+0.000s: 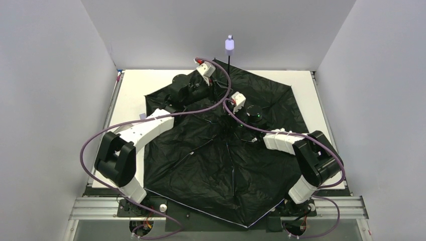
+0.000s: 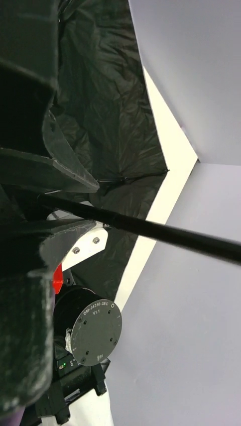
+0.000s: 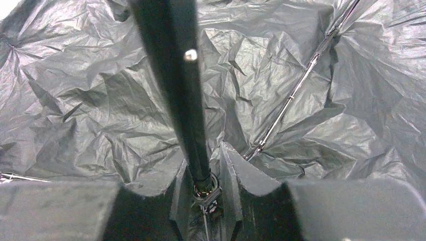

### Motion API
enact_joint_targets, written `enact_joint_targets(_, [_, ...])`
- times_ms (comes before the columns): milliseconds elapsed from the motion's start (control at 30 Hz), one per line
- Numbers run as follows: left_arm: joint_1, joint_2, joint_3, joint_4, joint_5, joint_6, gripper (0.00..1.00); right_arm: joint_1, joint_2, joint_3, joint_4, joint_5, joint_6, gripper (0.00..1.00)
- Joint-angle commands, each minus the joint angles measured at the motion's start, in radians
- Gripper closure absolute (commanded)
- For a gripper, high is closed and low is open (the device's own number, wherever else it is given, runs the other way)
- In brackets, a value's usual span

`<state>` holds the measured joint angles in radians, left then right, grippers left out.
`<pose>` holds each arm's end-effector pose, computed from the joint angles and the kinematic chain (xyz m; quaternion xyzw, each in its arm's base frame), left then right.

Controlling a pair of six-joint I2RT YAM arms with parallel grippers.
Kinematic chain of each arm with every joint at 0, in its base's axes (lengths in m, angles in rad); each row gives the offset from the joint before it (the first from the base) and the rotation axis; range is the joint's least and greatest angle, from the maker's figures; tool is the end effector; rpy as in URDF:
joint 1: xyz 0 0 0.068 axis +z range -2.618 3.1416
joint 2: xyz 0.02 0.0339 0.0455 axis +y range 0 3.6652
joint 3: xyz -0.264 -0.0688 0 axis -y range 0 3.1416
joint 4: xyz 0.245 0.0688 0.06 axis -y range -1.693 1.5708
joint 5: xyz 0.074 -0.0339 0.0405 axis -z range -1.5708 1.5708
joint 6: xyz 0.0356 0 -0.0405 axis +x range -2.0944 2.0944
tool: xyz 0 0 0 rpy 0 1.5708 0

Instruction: Open the umbrella

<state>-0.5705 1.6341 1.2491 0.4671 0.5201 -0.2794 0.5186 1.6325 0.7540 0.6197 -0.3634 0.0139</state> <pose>0.3194 -0.2260 0.3492 0.2821 0.6204 -0.4518 0.5758 0.2912 0.1808 0.1992 -0.3013 0.7272 0.2960 0.5411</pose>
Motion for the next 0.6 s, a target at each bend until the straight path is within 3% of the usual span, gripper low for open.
enact_joint_targets(0, [-0.006,0.017,0.095,0.077,0.043,-0.051,0.84,0.001,-0.007,0.001,0.02,-0.023,-0.006,0.78])
enact_joint_targets(33, [-0.008,0.017,0.104,0.08,0.052,-0.078,0.97,0.001,-0.007,0.0,0.019,-0.023,-0.018,0.79])
enact_joint_targets(67, [-0.008,0.015,0.122,0.082,0.053,-0.092,0.99,0.0,-0.007,0.001,0.015,-0.022,-0.024,0.79])
enact_joint_targets(300, [-0.009,-0.024,0.207,0.088,0.041,-0.191,1.0,-0.004,-0.006,0.015,-0.008,-0.022,-0.032,0.8])
enact_joint_targets(567, [0.029,-0.076,0.303,0.054,0.006,-0.19,1.0,-0.027,-0.069,0.011,-0.133,-0.045,-0.108,0.8])
